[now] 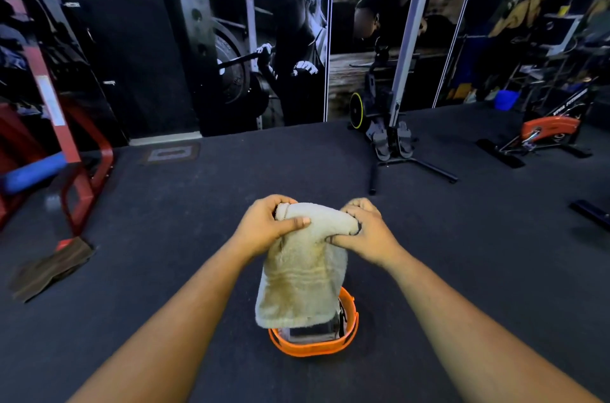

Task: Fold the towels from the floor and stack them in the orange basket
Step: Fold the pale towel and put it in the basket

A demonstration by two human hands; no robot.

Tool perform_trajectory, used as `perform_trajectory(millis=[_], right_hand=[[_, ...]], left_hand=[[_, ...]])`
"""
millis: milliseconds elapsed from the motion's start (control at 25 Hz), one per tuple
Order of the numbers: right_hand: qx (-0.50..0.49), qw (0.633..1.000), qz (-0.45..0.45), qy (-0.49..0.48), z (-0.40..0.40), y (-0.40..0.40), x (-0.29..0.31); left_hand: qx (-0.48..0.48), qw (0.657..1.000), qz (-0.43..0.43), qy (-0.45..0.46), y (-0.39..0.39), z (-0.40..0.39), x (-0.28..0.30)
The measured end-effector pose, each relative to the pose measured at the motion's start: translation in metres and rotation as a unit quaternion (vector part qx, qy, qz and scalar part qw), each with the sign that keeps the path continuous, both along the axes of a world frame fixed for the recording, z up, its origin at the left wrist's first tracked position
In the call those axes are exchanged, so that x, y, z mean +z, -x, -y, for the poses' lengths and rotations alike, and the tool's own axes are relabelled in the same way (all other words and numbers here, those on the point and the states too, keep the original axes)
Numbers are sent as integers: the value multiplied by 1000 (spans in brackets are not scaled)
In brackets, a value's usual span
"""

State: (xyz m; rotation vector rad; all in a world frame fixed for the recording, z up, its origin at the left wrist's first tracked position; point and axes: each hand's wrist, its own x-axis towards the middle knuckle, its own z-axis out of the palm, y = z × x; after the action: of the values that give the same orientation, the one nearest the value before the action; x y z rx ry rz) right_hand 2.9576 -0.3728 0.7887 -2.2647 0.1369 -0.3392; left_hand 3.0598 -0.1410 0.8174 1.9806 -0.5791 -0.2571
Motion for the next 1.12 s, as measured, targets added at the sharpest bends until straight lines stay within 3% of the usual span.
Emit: perform_trajectory(millis=[160,240,320,400,480,600,720,800,920,1080,1120], right_hand=[[37,972,-17,-230,-8,-1,3],[66,969,-27,-236,-9,-5,4],[99,968,-47,-224,-10,-9,5],[94,963,-54,-245,-9,-10,2],[39,968,-30,-245,-7,-5,-10],[-127,977,12,-170,-8,13,-53],[-201,959,-35,-197,-16,32,-100],[-236,907,-108,-331,-13,36,-113],[-241,791,-189,-530,10,28,-125],[-88,653,-180,-730,41,25,-134],[-90,646,-178,-737,46,23,-138]], left_hand=[[47,991,101,-73,2,-3,1],[-33,985,116,-123,1,-2,12],[-123,972,79,-185,0,8,20],[-124,962,69,-233,-1,22,18],[-68,976,34,-203,-2,34,7],[27,989,-90,-116,4,39,-15],[86,981,-164,-53,18,51,-36],[100,976,-193,-5,28,67,-43],[103,954,-265,92,37,90,-44],[116,915,-351,161,33,99,-59],[131,907,-362,172,28,95,-66]])
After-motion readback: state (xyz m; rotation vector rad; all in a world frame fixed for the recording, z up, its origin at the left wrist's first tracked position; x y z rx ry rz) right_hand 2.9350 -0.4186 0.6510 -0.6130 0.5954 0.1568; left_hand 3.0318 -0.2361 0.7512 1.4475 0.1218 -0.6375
